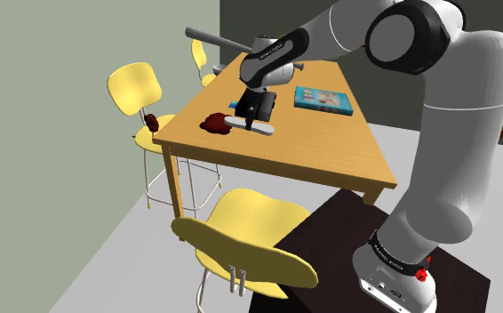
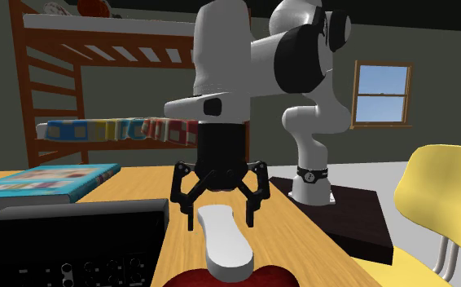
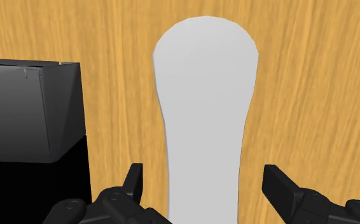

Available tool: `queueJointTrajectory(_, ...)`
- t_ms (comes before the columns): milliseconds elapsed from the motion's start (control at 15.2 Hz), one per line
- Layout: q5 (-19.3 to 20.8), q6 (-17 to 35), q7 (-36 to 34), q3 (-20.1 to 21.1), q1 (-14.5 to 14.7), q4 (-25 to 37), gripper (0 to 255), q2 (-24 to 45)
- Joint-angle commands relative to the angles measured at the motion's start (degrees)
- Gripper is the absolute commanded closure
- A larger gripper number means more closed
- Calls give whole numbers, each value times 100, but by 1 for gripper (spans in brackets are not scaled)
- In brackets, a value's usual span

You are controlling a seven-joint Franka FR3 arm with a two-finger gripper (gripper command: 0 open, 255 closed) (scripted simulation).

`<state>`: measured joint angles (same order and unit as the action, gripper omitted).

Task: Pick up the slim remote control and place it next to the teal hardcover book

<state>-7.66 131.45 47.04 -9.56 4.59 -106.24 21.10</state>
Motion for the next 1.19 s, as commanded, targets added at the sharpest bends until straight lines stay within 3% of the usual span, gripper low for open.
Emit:
queueJointTrajectory(0,-9,46,0,6,2,-9,0,34)
queueJointTrajectory(396,-9,46,0,6,2,-9,0,35)
queueJointTrajectory(462,-9,46,0,6,2,-9,255,35)
queueJointTrajectory(1122,4,-17,-10,1,6,14,255,-6)
